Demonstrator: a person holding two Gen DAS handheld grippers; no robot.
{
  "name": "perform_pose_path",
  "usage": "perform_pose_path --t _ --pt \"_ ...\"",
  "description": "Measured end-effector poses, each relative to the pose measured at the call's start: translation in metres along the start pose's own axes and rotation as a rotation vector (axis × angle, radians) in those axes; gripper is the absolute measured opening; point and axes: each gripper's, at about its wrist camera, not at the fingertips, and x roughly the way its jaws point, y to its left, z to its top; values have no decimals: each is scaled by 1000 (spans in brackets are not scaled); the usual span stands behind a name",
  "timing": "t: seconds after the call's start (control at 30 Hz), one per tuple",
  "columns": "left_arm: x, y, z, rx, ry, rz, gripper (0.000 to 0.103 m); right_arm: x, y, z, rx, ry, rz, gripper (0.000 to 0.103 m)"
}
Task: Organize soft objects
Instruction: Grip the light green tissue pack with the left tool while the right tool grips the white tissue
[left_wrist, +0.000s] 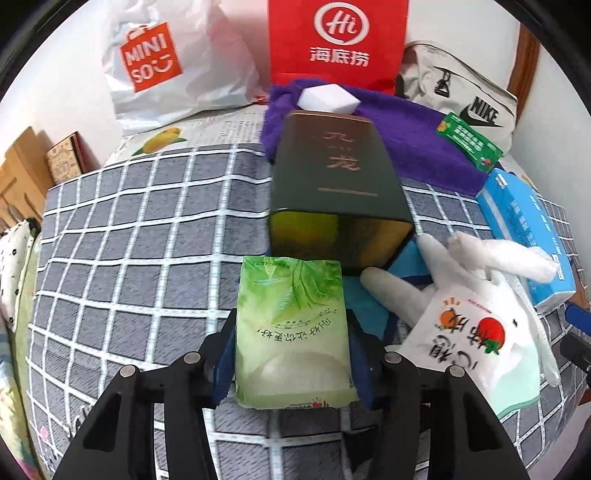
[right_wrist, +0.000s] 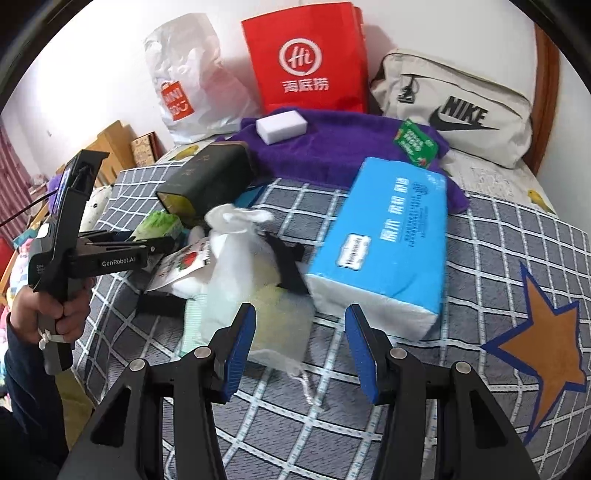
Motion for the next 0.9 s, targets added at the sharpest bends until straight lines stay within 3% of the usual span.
perform_pose_path --t 0.3,0.5,0.57,0.6,0.8,0.9 --pt "8 5 -5 -16 8 0 50 6 18 15 -8 -8 63 51" --pt "9 6 -6 -16 6 -10 51 16 39 54 -59 -63 64 63" --pt "8 7 -6 -16 5 -15 51 22 44 64 -69 -70 69 74" --pt "8 7 -6 -20 5 -20 51 27 47 70 -80 -71 66 75" --pt "7 10 -6 -27 5 -42 51 67 60 80 -143 5 23 74" --pt "8 11 -6 -28 4 -47 51 80 60 78 -170 29 1 58"
